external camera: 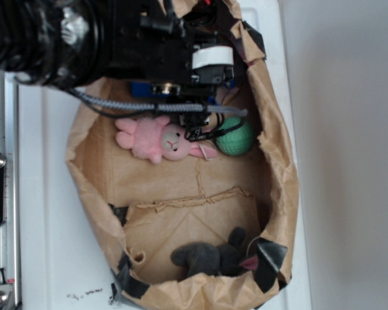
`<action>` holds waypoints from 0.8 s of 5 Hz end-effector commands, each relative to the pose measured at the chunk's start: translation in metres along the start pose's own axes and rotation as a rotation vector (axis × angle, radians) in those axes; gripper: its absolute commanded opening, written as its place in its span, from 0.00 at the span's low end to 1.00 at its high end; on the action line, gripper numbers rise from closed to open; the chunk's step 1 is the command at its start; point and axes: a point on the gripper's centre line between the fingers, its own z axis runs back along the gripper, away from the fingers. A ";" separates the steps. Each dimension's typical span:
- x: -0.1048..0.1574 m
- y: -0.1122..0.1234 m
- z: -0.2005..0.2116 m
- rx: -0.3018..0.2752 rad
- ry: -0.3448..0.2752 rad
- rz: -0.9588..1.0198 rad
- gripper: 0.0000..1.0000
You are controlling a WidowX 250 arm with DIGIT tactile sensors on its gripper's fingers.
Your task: Grab the blue bottle.
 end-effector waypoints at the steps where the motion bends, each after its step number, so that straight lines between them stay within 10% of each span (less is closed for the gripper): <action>1: -0.006 0.001 0.026 -0.012 -0.037 -0.008 0.00; 4: 0.040 -0.005 0.138 -0.246 -0.028 0.000 0.00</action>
